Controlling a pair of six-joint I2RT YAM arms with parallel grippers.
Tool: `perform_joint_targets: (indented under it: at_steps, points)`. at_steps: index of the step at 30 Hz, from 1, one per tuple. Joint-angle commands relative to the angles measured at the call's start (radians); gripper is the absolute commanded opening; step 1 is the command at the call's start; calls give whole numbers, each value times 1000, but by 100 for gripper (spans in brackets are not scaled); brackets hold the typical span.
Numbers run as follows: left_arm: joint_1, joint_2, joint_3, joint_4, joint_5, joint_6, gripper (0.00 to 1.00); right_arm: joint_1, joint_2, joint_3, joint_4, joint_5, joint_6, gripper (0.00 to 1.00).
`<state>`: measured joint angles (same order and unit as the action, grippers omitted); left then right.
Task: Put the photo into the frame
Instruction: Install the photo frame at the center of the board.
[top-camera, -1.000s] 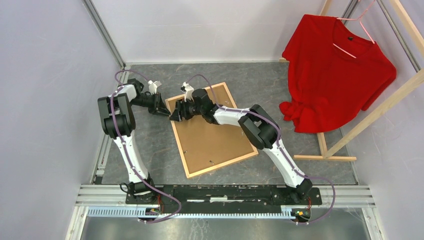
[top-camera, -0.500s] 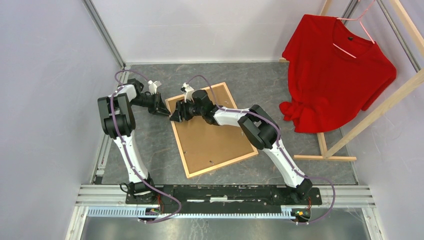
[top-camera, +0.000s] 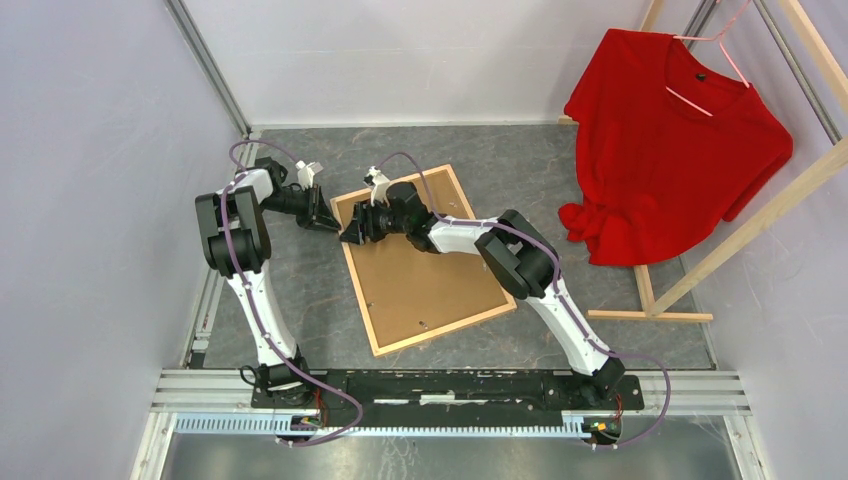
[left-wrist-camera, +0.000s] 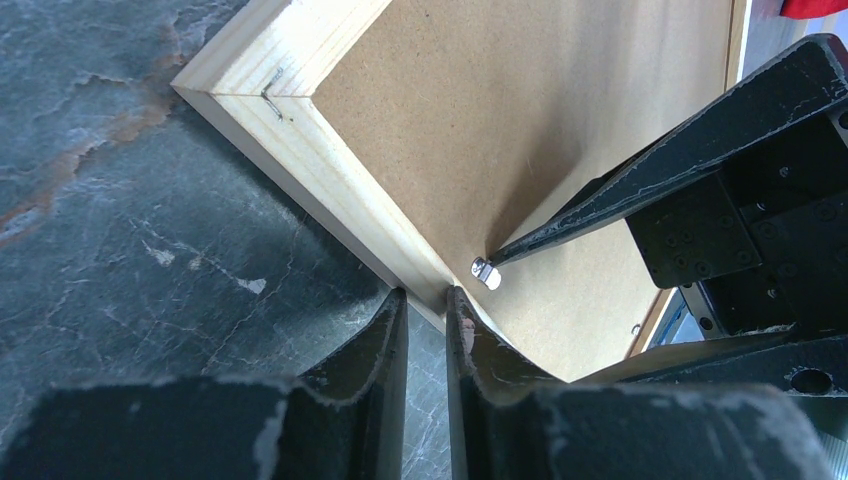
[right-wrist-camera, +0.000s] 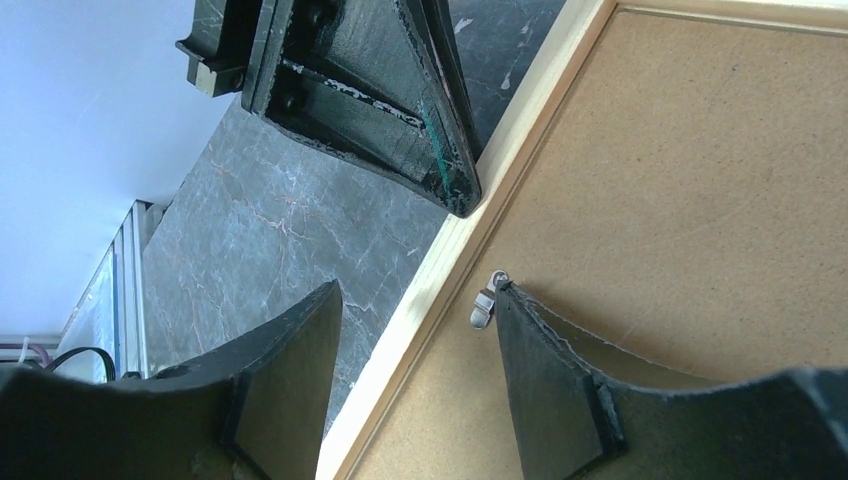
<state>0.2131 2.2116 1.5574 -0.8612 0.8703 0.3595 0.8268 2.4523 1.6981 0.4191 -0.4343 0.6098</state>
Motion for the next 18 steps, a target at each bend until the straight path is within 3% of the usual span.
perform_joint_targets:
  at_steps: [1,8,18]
  points:
    - [-15,17,-27,35,-92,41,19,21,25,33,-41,-27,24,64]
    - [-15,17,-25,35,-93,42,18,25,33,32,-39,-15,52,63]
    - [-15,13,-25,35,-98,45,17,25,-76,-151,9,57,43,62]
